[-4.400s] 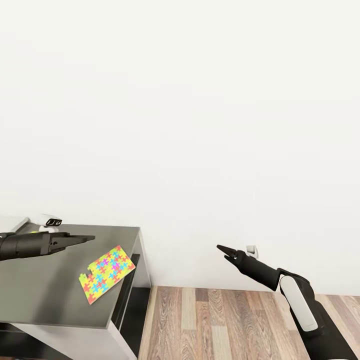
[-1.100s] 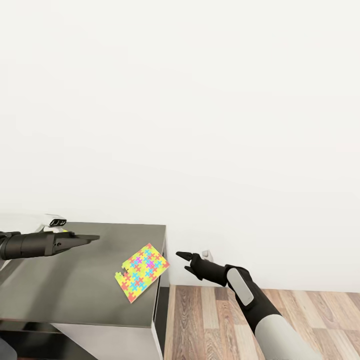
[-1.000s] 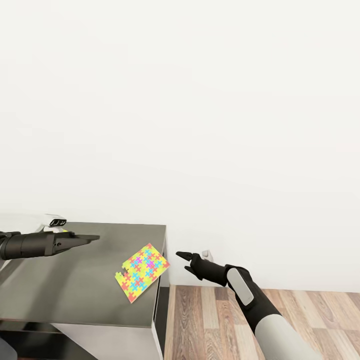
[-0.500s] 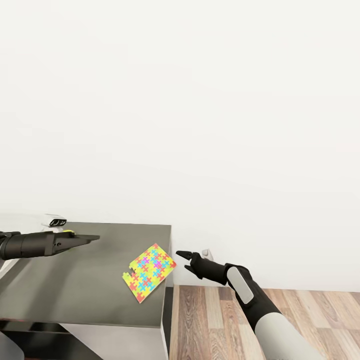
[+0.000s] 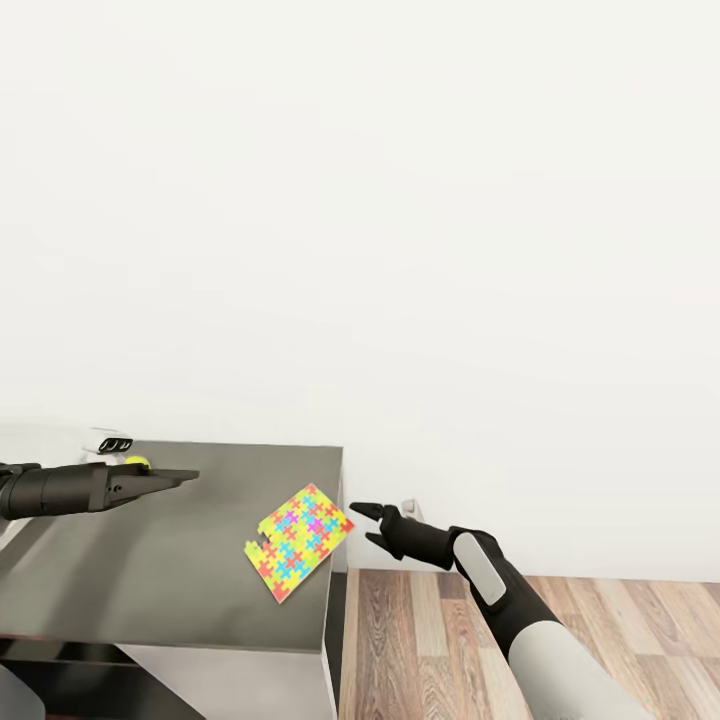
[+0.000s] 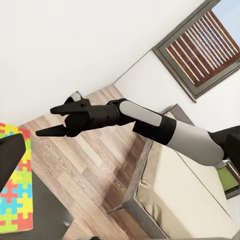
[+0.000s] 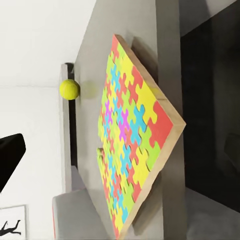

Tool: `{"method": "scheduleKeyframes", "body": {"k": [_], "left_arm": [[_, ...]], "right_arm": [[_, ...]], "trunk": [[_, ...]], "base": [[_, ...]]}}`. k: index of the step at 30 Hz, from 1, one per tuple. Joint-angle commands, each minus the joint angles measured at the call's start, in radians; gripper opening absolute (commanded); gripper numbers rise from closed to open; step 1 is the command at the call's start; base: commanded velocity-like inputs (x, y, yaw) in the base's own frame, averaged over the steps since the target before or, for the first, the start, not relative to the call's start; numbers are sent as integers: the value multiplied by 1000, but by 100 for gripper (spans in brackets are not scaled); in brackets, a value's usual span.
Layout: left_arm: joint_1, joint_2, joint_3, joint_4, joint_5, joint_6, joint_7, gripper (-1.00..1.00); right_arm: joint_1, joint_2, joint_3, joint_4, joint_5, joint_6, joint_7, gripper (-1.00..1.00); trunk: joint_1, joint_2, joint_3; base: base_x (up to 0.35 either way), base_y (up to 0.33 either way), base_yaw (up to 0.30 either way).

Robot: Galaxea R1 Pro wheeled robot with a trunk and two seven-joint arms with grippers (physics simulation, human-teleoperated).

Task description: Put all the toys in the child's room - the three board games (two on the bed and one on the table), the two jigsaw puzzles on the table, and the tennis ball on the table - inside the toy box on the table in the child's room.

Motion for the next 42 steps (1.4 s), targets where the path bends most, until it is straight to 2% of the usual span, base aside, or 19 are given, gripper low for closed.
{"method": "scheduleKeyframes", "body": {"k": [1,18,31,42], "left_arm": [[-1,0,0,0,0,11,-4,100],[-1,0,0,0,0,11,-4,100],[-1,0,-1,0,-1,11,-4,100],[-1,0,0,0,-1,11,-4,100]], "right_arm": [[-1,0,0,0,0,6,9,100],[-2,-2,0,0,0,9,28,100],[-1,-2,0,0,0,8,28,100],[-1,-5,0,0,0,8,28,100]], "trunk": [[4,-8,-4],[69,-127,-57],[69,-127,-57],[69,-127,-57]], "base": [[0,0,0],[0,0,0],[0,5,0],[0,132,0]]}}
